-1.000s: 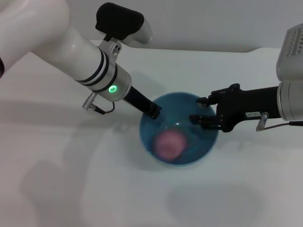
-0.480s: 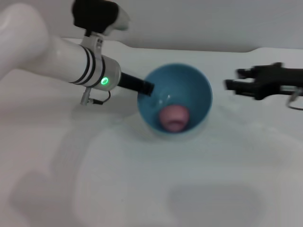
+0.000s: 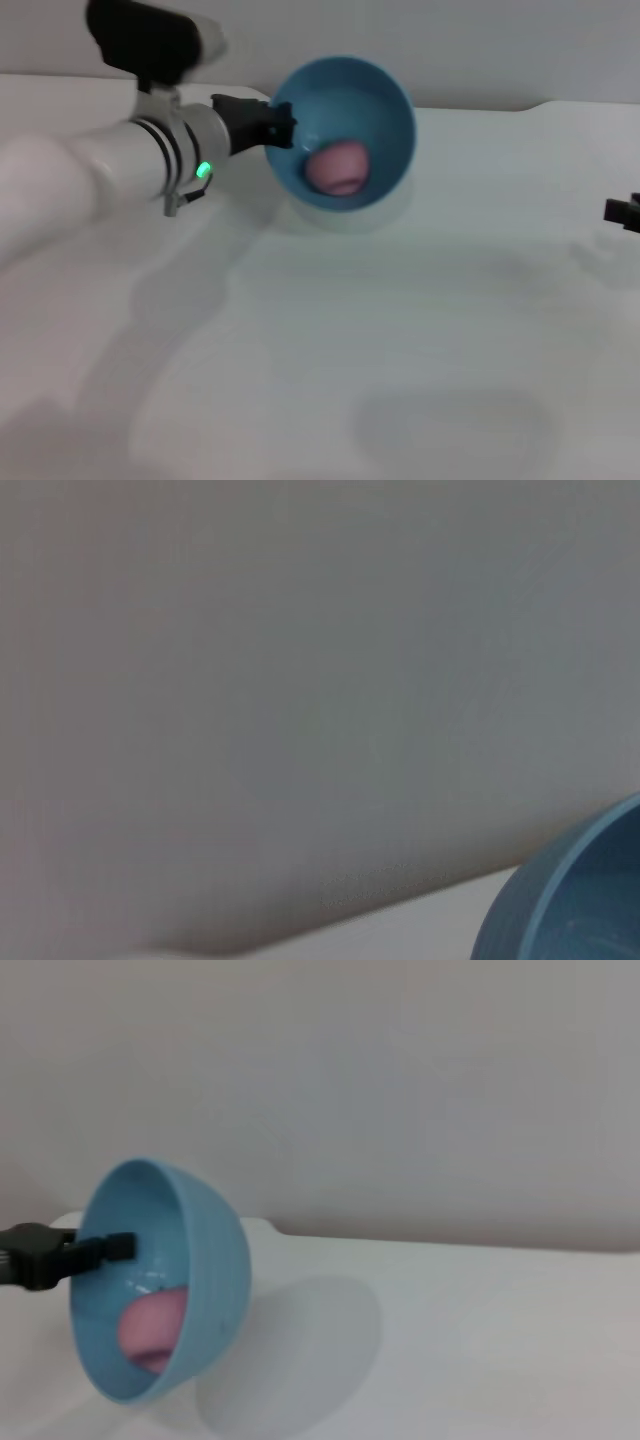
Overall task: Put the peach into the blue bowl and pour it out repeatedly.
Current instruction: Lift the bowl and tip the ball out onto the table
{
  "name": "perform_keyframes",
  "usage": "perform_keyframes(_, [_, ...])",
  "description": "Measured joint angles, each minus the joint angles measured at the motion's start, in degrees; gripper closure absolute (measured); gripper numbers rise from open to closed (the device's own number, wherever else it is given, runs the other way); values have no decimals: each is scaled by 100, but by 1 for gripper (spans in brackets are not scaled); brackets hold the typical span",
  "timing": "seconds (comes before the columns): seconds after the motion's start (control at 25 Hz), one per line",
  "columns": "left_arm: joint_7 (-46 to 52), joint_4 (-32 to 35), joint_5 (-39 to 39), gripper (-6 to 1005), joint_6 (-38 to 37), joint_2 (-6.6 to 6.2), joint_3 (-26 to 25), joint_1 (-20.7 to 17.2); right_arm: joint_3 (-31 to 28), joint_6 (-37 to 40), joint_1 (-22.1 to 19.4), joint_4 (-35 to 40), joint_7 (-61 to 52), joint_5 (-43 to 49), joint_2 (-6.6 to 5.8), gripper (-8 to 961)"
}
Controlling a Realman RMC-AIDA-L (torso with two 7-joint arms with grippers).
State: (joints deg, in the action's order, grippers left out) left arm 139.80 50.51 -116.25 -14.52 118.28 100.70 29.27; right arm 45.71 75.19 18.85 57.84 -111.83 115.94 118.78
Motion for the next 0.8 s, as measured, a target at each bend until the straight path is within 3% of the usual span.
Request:
perform_keyframes(0.08, [-140, 102, -18, 1000, 600, -4, 602, -114, -127, 63, -72, -55, 1, 11, -1, 466])
perform_keyframes(0.4, [-541, 189, -34, 1000, 2244, 10, 2195, -252, -239, 154, -120, -138, 24, 34, -4, 466])
perform_keyframes(0.48, [-891, 205, -131, 999, 3410, 44, 3026, -331, -213, 157, -98, -168, 24, 43, -5, 466])
perform_keyframes(0.56, [-992, 181, -142, 999, 3624, 54, 3178, -336, -207, 157, -87, -182, 24, 50, -5, 466])
perform_keyframes(0.68, [-1697, -8, -139, 999, 4772, 79, 4019, -342, -221, 133, -65, -222, 8, 57, -11, 467])
perform_keyframes(0.8, [-2350, -134, -103, 999, 5528, 80, 4500, -341, -222, 127, -61, -226, 7, 59, -12, 467])
